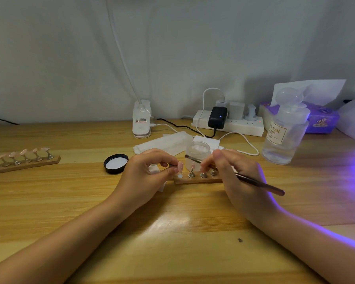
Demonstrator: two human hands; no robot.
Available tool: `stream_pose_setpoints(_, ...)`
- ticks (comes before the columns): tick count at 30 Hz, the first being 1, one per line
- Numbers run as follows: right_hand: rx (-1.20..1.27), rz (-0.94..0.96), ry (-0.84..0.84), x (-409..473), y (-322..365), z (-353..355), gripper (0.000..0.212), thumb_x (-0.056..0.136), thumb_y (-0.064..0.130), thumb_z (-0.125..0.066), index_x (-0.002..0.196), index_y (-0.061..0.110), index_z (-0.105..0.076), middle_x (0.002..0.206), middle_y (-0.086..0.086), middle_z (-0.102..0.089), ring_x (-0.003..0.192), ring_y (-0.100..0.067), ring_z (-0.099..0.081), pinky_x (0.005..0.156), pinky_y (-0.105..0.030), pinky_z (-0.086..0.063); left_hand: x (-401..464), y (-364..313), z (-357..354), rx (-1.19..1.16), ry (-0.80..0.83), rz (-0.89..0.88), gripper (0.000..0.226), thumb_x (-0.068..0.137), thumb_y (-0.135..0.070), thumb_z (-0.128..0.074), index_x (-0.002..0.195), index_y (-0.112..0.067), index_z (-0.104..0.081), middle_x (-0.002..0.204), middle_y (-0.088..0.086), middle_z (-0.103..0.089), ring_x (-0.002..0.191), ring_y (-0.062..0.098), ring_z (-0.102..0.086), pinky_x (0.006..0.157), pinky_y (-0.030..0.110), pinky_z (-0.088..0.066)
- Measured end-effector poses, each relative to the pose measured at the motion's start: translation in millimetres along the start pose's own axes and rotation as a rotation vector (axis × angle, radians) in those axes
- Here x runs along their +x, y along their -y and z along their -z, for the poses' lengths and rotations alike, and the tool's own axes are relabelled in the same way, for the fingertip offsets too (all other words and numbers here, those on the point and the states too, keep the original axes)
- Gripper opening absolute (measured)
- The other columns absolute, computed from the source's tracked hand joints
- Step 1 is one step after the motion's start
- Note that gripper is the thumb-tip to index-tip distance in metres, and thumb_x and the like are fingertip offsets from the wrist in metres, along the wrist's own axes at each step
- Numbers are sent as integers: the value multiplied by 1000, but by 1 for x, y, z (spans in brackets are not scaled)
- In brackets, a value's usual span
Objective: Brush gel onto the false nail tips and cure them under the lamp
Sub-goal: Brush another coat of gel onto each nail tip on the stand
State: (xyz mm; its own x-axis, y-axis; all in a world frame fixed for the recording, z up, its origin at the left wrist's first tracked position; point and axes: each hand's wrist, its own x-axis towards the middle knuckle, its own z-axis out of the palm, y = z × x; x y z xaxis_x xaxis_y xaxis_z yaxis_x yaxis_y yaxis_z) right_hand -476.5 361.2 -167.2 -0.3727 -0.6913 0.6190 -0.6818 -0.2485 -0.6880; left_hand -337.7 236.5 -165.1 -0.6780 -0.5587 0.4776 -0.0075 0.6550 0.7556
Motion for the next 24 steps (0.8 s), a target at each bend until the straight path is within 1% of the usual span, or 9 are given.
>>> stream_pose_setpoints(1, 11, -17, -1, 0, 0, 0, 36, 87, 46, -31, 71, 34, -60, 79, 15, -64, 81, -6, -58, 74, -22, -44, 0, 0, 0, 2, 1, 1, 8, 71, -26, -68, 78, -25, -70, 76, -8, -66, 77, 7, -57, 72, 18, -47)
stream_pose_setpoints(3, -8, 32, -6, -1, 1, 0, 34, 88, 44, -33, 72, 33, -60, 73, 14, -63, 79, -7, -57, 74, -26, -44, 0, 0, 0, 0, 3, 0, 8, 71, -27, -67, 78, -27, -70, 76, -8, -66, 77, 7, -57, 72, 19, -47)
stream_pose_setpoints(7, -84, 235, 3, -4, 2, -3, 47, 94, 44, -33, 75, 18, -67, 74, 27, -51, 71, -2, -51, 67, -31, -42, 0, 0, 0, 6, -1, -4, 10, 72, -17, -70, 79, -25, -70, 77, -7, -66, 77, 8, -57, 73, 21, -48)
stream_pose_setpoints(11, -59, 133, -7, -2, 0, -1, 39, 90, 40, -36, 72, 22, -66, 67, 23, -57, 72, -5, -55, 71, -32, -43, 0, -1, 0, 4, 0, -4, 6, 73, -20, -69, 79, -21, -71, 76, -6, -66, 76, 8, -58, 72, 19, -47)
stream_pose_setpoints(15, 4, -13, -16, 0, 1, 1, 33, 87, 46, -31, 70, 37, -58, 79, 15, -64, 80, -7, -57, 74, -28, -44, 0, -1, 0, 1, 1, 2, 13, 72, -27, -67, 81, -20, -72, 76, -7, -66, 76, 7, -58, 71, 17, -46)
stream_pose_setpoints(17, -35, 83, -14, -1, 2, 0, 33, 89, 40, -34, 73, 32, -61, 69, 16, -61, 76, -7, -57, 71, -31, -44, 0, -2, 0, -8, -2, 4, 13, 71, -28, -67, 80, -20, -72, 75, -7, -66, 75, 6, -58, 70, 15, -46)
stream_pose_setpoints(20, -100, 252, 11, -4, 2, -2, 45, 94, 39, -35, 78, 15, -68, 72, 14, -58, 71, -10, -54, 65, -35, -43, 0, -1, 0, -22, -7, 4, 7, 72, -22, -68, 79, -23, -71, 73, -10, -66, 74, 3, -58, 69, 11, -44)
stream_pose_setpoints(22, -120, 262, 14, -4, 0, -3, 46, 94, 39, -36, 78, 13, -69, 72, 10, -59, 70, -10, -53, 63, -36, -43, 0, 0, 0, -28, -18, 9, 12, 72, -14, -71, 77, -26, -69, 70, -14, -66, 73, 2, -58, 69, 9, -43)
stream_pose_setpoints(24, -119, 215, 0, -2, -1, -3, 38, 91, 36, -38, 76, 17, -69, 71, 18, -58, 71, -7, -54, 66, -36, -44, 0, 0, 0, -41, -13, 14, 8, 71, -19, -70, 77, -24, -70, 70, -13, -66, 72, 2, -58, 68, 10, -43)
